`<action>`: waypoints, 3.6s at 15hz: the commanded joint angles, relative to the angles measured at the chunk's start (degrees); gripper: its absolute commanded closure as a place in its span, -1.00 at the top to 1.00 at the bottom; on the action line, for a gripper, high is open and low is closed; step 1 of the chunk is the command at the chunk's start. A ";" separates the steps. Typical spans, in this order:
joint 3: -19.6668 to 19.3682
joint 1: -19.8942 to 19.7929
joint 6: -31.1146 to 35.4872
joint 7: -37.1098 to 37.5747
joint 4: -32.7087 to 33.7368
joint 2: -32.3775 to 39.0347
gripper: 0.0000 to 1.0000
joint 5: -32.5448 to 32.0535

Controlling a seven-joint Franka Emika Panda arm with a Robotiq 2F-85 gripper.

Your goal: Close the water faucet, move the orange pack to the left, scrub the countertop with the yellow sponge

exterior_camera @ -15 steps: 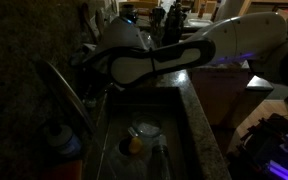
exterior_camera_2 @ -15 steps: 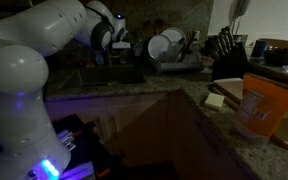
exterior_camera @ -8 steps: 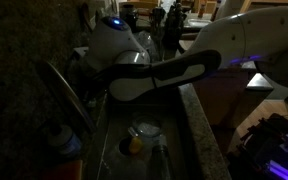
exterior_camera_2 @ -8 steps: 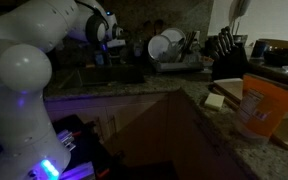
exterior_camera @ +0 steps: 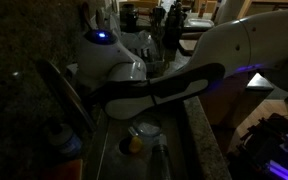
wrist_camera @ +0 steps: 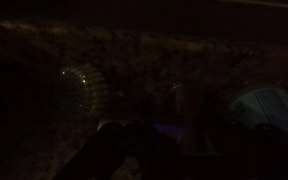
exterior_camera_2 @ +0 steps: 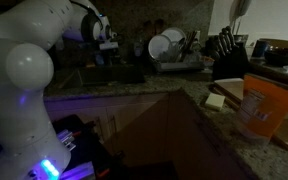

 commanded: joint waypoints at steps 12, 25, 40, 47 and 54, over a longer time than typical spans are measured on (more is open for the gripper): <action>-12.47 1.69 -17.80 26.57 -13.72 -18.28 1.00 -7.56; -24.52 3.36 -27.80 53.84 -40.62 -40.59 1.00 -18.48; -16.48 -14.42 -40.33 70.95 -49.30 -54.69 1.00 -17.46; -18.47 -27.72 -39.43 78.19 -58.08 -70.16 1.00 -13.70; -17.78 -31.49 -40.20 86.15 -52.32 -66.17 1.00 -15.83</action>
